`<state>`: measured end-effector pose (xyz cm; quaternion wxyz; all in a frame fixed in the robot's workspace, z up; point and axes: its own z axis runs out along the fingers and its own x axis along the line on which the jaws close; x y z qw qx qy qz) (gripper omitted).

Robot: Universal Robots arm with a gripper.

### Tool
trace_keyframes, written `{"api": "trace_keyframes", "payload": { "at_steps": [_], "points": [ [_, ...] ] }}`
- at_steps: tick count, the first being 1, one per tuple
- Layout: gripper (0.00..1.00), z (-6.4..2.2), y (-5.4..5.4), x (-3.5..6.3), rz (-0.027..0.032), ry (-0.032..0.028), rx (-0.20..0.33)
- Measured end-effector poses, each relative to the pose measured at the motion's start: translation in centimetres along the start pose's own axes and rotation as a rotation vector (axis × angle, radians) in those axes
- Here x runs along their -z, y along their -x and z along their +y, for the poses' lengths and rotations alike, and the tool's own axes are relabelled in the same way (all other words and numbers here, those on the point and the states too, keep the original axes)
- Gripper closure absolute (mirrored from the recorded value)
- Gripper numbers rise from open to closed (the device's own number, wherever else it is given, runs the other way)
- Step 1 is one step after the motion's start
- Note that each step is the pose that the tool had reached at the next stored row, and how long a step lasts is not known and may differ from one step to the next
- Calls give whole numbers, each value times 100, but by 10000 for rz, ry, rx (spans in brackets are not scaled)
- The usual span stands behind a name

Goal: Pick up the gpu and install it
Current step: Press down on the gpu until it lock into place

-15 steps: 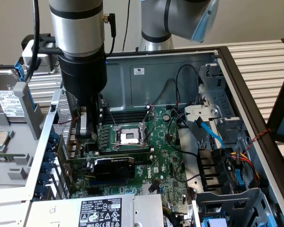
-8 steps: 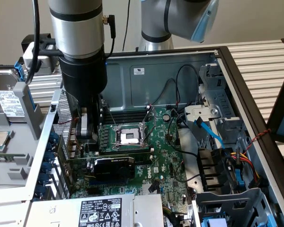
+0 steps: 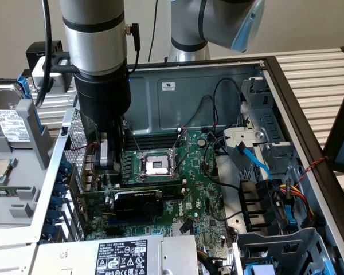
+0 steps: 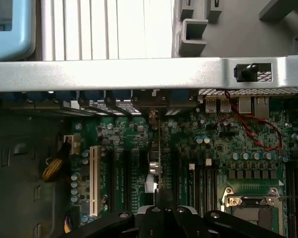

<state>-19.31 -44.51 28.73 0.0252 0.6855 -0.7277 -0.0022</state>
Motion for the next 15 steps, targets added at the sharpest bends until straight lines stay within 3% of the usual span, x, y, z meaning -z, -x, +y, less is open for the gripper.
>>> {"api": "trace_keyframes", "payload": {
  "at_steps": [5,13,15],
  "points": [
    [89,2,-11,-27,-4,-68,-11],
    [89,33,-53,-66,-20,-224,-15],
    [89,44,-54,-81,-25,-231,-18]
  ]
}}
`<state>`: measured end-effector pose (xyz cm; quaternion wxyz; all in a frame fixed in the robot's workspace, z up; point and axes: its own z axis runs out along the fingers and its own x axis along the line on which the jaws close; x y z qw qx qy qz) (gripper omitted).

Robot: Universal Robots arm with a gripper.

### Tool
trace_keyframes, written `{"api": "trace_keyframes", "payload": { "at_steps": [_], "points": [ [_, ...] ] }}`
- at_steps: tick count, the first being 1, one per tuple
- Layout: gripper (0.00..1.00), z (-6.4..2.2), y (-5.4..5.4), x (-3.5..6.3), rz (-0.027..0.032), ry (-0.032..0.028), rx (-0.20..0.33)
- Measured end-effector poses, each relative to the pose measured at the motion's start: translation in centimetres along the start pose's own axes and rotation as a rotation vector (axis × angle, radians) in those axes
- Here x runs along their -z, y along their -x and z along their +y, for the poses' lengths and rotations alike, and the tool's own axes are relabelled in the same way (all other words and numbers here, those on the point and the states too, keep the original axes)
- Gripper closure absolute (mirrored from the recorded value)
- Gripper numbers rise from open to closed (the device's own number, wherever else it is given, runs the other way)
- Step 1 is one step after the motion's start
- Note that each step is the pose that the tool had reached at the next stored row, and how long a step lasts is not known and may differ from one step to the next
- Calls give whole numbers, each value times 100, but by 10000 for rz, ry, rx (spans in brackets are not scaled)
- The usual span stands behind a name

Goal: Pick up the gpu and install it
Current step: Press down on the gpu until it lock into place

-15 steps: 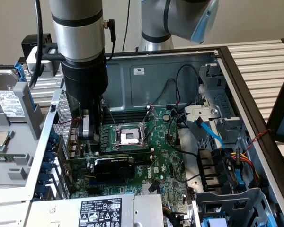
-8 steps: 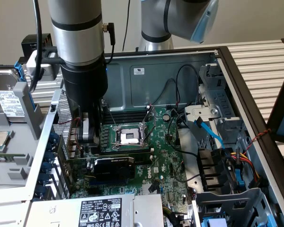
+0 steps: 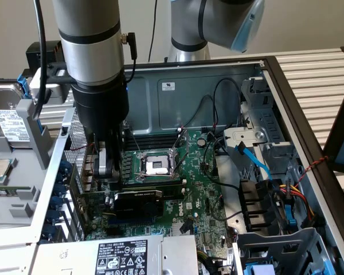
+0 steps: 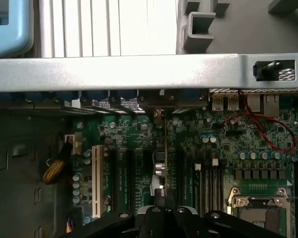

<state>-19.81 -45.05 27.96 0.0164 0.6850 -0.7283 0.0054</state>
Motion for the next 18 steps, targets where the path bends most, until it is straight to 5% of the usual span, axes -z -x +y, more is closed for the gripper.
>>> {"api": "trace_keyframes", "payload": {
  "at_steps": [18],
  "points": [
    [89,14,1,-77,-57,-67,-4]
  ]
}}
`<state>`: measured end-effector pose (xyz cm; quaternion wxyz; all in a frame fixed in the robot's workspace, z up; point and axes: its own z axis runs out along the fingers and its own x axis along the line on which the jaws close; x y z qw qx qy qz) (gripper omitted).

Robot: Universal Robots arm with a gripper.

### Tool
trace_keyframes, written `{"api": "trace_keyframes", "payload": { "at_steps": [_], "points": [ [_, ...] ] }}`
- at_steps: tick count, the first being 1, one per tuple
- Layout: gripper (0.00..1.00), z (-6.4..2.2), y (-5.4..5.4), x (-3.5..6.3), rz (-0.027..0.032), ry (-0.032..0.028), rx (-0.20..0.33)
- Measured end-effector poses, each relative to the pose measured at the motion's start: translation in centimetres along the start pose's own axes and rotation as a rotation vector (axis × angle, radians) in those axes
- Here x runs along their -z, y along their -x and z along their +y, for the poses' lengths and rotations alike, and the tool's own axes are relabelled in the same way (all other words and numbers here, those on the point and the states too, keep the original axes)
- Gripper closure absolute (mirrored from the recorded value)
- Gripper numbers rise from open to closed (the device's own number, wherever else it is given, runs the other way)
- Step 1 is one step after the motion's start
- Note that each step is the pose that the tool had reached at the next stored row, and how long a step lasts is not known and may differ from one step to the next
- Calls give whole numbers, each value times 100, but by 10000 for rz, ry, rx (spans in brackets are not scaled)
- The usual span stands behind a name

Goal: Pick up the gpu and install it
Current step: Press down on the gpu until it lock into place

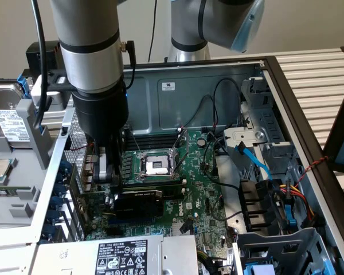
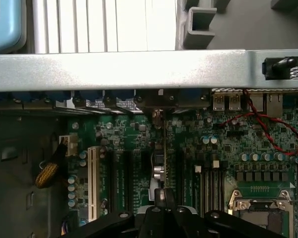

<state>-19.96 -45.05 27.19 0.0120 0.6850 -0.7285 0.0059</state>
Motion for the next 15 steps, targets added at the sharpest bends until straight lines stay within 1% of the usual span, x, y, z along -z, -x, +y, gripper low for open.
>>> {"api": "trace_keyframes", "payload": {
  "at_steps": [8,15],
  "points": [
    [89,8,0,-16,-1,-16,-1],
    [89,17,-1,-18,-8,-18,0]
  ]
}}
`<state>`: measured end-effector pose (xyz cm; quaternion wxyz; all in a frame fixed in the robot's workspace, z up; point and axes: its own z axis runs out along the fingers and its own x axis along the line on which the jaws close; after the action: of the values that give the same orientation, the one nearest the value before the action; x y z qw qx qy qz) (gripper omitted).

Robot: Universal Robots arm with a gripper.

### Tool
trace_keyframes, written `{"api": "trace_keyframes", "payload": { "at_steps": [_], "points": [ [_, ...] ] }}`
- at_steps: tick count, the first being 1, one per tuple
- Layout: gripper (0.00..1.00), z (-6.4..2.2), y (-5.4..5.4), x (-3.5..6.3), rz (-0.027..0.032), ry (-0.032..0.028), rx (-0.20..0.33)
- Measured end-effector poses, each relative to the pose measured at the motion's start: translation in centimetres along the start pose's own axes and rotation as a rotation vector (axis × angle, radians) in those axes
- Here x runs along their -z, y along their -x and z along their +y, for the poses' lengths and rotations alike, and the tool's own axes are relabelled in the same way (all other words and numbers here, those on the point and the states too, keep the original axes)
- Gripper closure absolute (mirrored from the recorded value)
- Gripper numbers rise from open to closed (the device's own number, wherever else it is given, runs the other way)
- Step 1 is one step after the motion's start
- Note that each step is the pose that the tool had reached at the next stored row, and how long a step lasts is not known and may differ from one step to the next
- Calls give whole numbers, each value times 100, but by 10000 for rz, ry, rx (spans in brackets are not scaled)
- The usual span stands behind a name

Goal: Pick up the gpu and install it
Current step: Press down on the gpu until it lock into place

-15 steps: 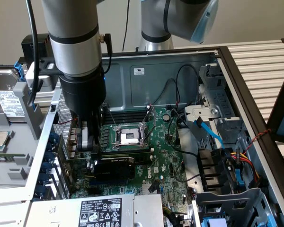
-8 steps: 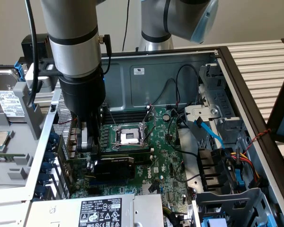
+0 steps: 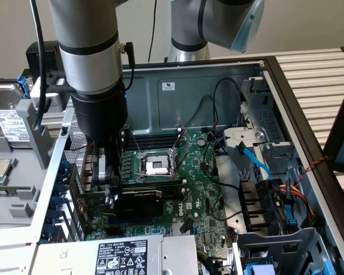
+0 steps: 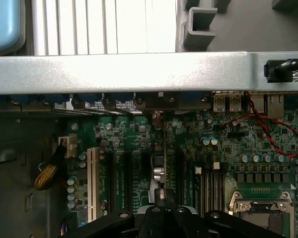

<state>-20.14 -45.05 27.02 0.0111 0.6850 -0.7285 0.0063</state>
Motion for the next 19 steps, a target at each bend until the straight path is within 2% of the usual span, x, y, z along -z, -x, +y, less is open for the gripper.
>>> {"api": "trace_keyframes", "payload": {
  "at_steps": [14,19],
  "points": [
    [89,0,-7,0,-1,1,0],
    [89,0,-8,-2,-29,3,0]
  ]
}}
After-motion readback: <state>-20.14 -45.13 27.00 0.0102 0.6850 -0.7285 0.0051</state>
